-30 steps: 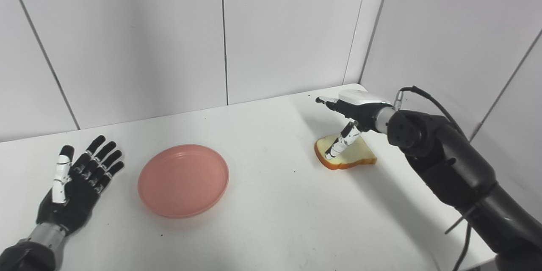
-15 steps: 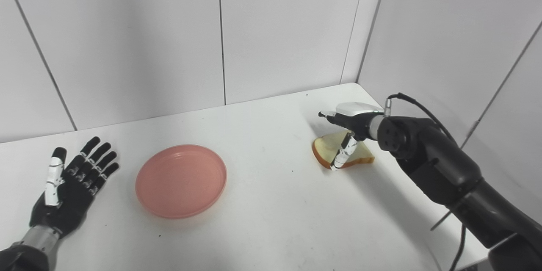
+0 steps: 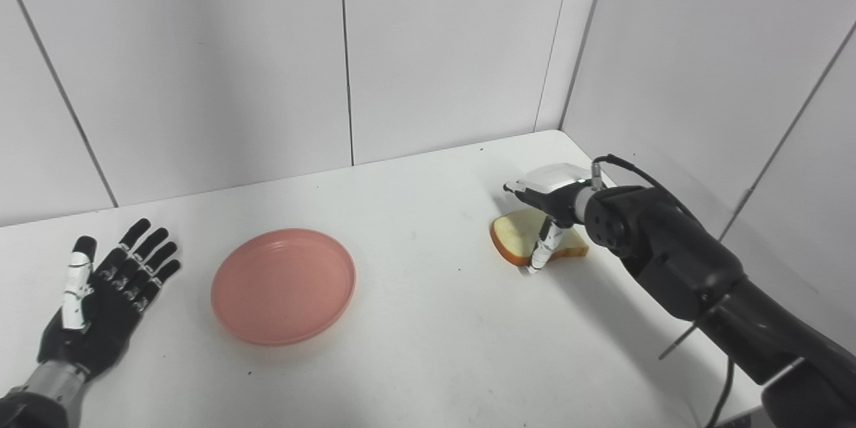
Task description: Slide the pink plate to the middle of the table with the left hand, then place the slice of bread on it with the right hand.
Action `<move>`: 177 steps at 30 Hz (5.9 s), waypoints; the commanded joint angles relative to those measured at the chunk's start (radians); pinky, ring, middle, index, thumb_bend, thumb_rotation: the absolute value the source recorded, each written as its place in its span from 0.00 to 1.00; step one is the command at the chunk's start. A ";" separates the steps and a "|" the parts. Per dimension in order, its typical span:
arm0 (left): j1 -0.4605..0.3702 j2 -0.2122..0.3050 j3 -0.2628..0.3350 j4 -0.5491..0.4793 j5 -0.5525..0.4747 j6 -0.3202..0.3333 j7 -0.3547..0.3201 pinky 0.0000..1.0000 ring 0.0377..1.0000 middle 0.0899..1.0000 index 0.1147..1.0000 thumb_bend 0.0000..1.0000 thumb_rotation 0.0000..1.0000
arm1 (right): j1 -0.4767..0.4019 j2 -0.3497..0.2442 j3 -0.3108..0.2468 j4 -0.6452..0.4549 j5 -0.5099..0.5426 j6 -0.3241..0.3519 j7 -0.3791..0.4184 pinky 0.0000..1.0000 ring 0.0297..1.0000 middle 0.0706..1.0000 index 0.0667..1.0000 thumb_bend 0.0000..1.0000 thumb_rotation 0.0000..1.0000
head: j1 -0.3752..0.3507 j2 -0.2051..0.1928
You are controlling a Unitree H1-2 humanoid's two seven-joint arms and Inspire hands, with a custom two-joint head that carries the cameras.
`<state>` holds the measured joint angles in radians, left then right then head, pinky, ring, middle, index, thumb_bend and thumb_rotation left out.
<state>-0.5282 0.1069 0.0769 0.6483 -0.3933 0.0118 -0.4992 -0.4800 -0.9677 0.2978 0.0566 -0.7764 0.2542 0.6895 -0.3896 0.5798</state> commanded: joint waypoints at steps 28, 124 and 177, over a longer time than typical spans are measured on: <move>0.110 0.028 -0.023 -0.034 0.026 0.132 0.047 0.95 0.95 0.95 0.94 0.71 0.96 | -0.107 0.012 0.013 0.122 -0.103 -0.136 0.066 0.94 0.98 0.99 0.98 1.00 0.27 | 0.024 0.033; 0.045 -0.147 -0.094 0.054 0.148 0.088 0.222 0.97 0.98 0.97 0.98 0.67 1.00 | -0.435 0.507 0.097 0.045 0.046 -0.165 -0.072 0.35 0.40 0.38 0.50 0.52 0.00 | 0.346 -0.069; 0.050 -0.159 -0.100 0.007 0.160 0.110 0.237 0.97 0.98 0.97 0.98 0.67 1.00 | -0.372 0.604 0.227 0.153 -0.039 -0.223 -0.131 0.63 0.80 0.88 0.86 0.89 0.38 | 0.372 -0.023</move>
<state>-0.5458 -0.0537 -0.0170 0.6062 -0.2539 0.0163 -0.2845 -0.8106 -0.3501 0.5336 0.2446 -0.8050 0.0186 0.5573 -0.0184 0.5568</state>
